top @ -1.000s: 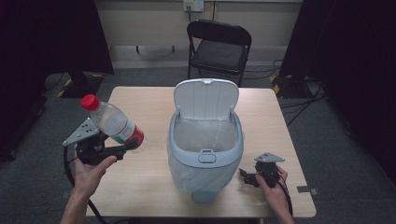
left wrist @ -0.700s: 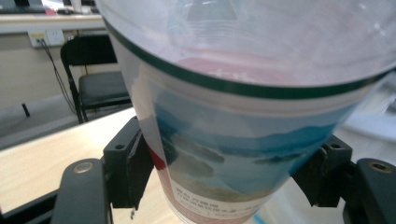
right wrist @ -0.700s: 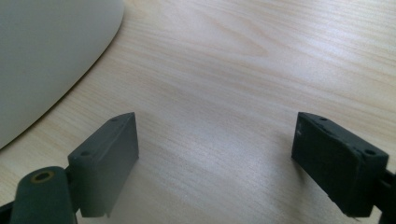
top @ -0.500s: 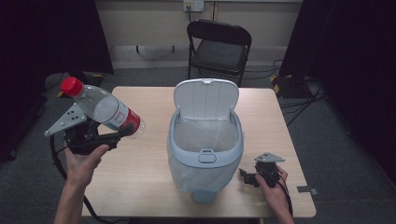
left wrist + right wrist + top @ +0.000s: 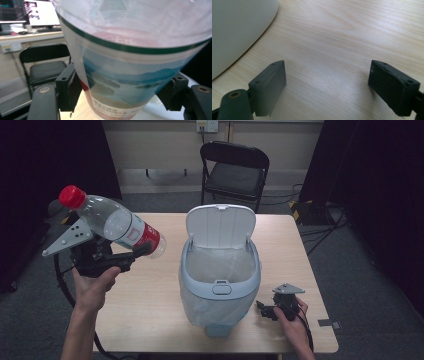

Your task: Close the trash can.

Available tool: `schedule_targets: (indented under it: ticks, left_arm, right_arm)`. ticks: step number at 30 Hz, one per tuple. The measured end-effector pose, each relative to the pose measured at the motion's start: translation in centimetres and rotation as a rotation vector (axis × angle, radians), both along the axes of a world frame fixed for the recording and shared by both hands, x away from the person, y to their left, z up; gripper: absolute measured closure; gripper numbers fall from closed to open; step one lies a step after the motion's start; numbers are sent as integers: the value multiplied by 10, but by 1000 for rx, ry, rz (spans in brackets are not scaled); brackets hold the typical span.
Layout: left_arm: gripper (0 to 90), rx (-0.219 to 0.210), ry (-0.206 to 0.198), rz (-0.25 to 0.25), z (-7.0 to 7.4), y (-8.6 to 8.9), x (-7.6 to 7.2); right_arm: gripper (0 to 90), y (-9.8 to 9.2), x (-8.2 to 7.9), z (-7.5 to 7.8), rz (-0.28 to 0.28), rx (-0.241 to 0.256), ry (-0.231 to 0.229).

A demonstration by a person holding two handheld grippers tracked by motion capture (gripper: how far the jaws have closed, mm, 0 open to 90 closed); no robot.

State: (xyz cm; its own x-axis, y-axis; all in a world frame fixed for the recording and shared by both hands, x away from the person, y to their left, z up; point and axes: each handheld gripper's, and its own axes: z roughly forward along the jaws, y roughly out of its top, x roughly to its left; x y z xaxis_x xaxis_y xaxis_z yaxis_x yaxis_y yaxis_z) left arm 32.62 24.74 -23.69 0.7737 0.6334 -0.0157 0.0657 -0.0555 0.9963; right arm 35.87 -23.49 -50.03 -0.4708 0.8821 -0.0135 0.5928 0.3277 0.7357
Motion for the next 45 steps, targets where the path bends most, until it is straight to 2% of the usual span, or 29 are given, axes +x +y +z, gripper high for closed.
schedule_targets:
  ticks: [1,4,6,9,10,13,14,16,17,18,20,24,26,27,28,29,31,34,39,40,41,43,45]
  left_arm:
    - [296,-4,-8,-10,3,-2,0]
    - [296,-59,-9,-89,9,-7,-1]
    - [296,-44,-18,-90,14,-12,-2]
    - [296,-71,-17,-133,18,-22,-1]
    - [296,-64,-22,-139,20,-24,0]
    - [296,-72,-12,-208,25,-43,4]
    - [296,-72,-12,-208,25,-43,4]
    - [295,-80,5,-275,26,-55,6]
    - [295,-59,2,-294,26,-66,9]
    - [295,-59,2,-294,26,-66,9]
    - [295,-53,28,-323,25,-79,13]
    - [292,-10,67,-350,20,-98,23]
    - [290,37,81,-351,16,-108,27]
    - [287,78,105,-365,13,-116,30]
    - [286,78,105,-365,13,-116,30]
    - [286,107,119,-375,11,-121,32]
    - [284,131,127,-372,8,-126,34]
    - [281,175,160,-378,5,-132,39]
    - [271,234,178,-379,-3,-141,44]
    - [268,225,188,-385,-4,-143,43]
    - [258,236,179,-389,-5,-143,44]
    - [250,252,199,-384,-7,-145,45]
    - [262,243,202,-384,-9,-147,45]
  right_arm:
    - [135,0,0,0,0,0,0]
    - [135,0,0,0,0,0,0]
    - [135,0,0,0,0,0,0]
    - [135,0,0,0,0,0,0]
    - [135,0,0,0,0,0,0]
    - [135,0,0,0,0,0,0]
    - [135,0,0,0,0,0,0]
    - [135,0,0,0,0,0,1]
    - [134,0,0,0,1,1,1]
    - [134,0,0,0,1,1,1]
    - [135,0,0,0,1,1,1]
    - [134,0,0,0,1,0,1]
    - [134,0,0,0,1,1,1]
    - [135,0,0,0,1,1,1]
    - [135,0,0,0,1,1,1]
    - [134,0,0,0,2,0,0]
    - [134,0,0,0,2,1,1]
    - [134,0,0,0,2,1,1]
    - [134,0,0,0,2,0,1]
    - [132,0,0,0,2,1,1]
    - [130,0,0,0,2,2,5]
    - [127,0,0,0,1,4,5]
    - [127,0,1,0,1,5,5]
